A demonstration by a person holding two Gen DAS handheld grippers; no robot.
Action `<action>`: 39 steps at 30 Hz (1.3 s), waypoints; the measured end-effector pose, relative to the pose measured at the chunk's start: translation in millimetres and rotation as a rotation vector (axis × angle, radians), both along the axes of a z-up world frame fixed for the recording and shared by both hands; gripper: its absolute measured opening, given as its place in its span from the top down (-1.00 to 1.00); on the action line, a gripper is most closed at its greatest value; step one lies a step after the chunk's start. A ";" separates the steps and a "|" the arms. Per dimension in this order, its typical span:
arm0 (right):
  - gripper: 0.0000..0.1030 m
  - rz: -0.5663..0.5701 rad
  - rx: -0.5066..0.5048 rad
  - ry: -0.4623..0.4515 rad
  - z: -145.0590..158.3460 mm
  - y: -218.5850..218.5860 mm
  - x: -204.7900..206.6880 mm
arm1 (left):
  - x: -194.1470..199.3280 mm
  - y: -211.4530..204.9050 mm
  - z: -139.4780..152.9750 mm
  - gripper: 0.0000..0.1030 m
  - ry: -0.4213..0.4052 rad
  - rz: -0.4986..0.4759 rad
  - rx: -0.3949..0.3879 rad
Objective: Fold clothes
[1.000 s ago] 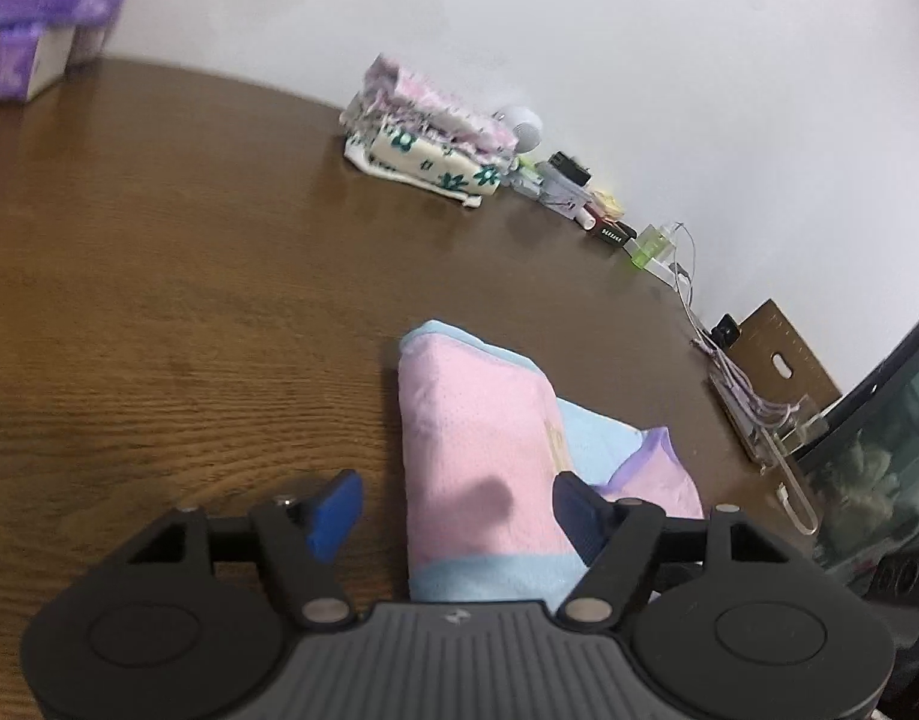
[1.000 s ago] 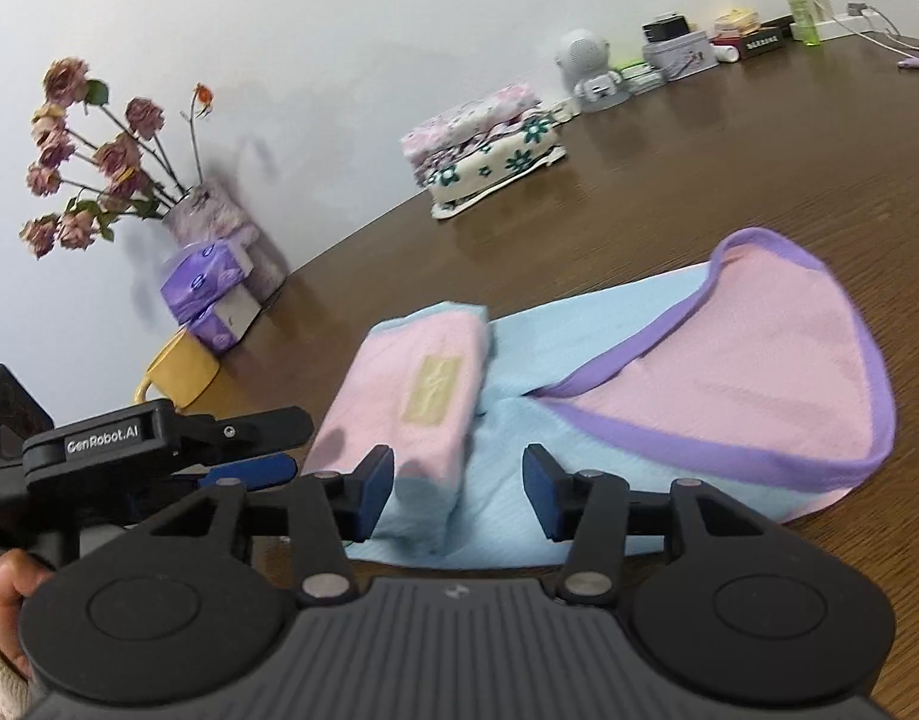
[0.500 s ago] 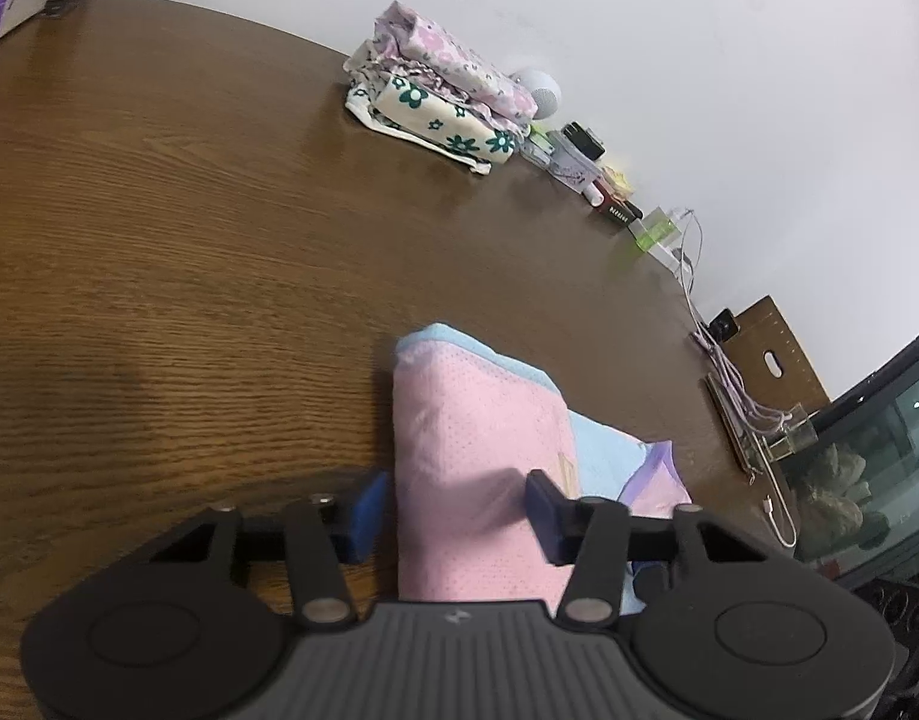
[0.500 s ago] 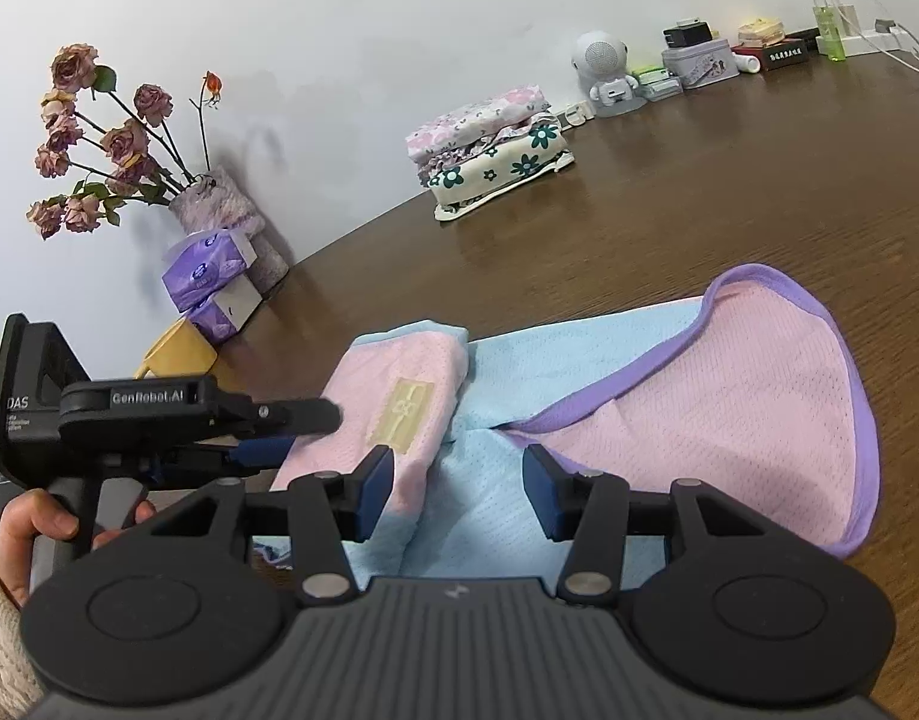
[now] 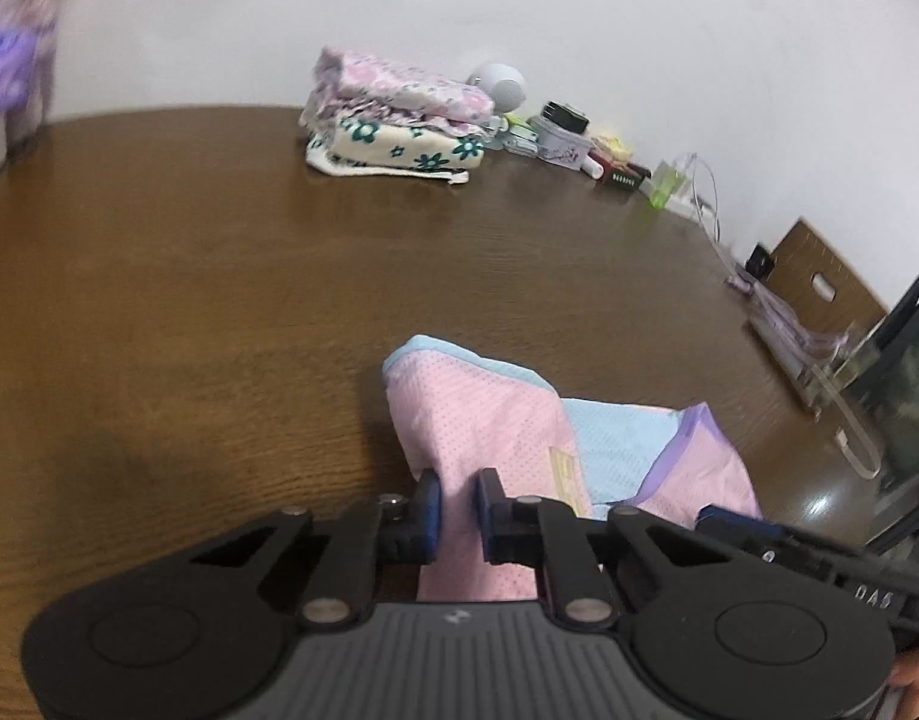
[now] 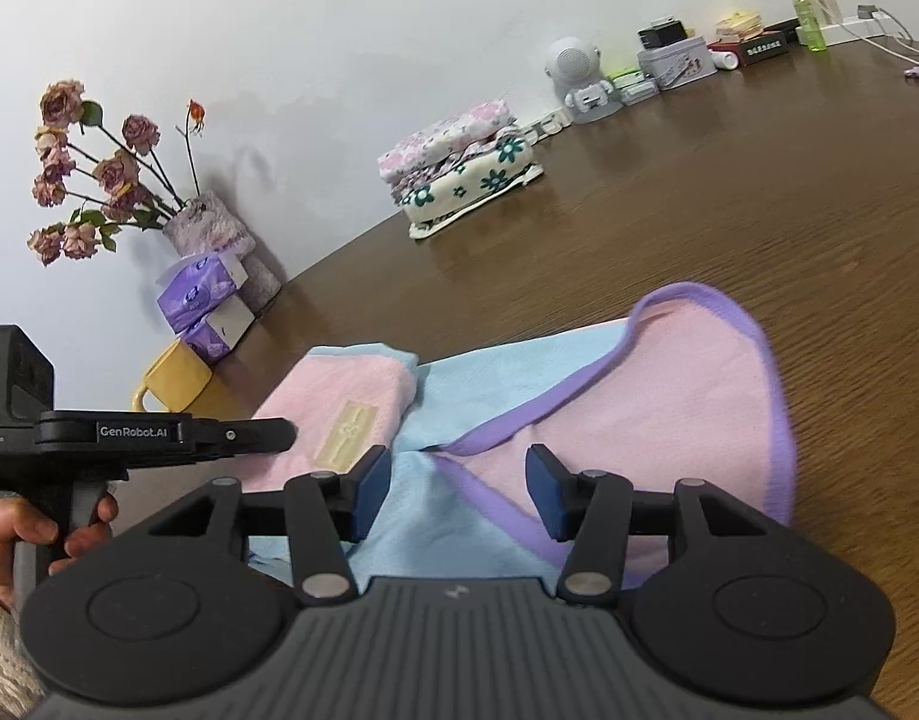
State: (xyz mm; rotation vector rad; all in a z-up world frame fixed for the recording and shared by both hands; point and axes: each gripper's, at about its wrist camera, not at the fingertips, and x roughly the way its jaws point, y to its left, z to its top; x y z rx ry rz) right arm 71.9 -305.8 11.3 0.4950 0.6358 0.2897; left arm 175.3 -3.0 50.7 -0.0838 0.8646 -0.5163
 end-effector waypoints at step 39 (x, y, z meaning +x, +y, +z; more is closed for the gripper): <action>-0.05 0.028 0.053 -0.090 -18.5 -89.9 -62.0 | -67.6 -196.7 13.9 0.42 -0.194 -0.190 0.534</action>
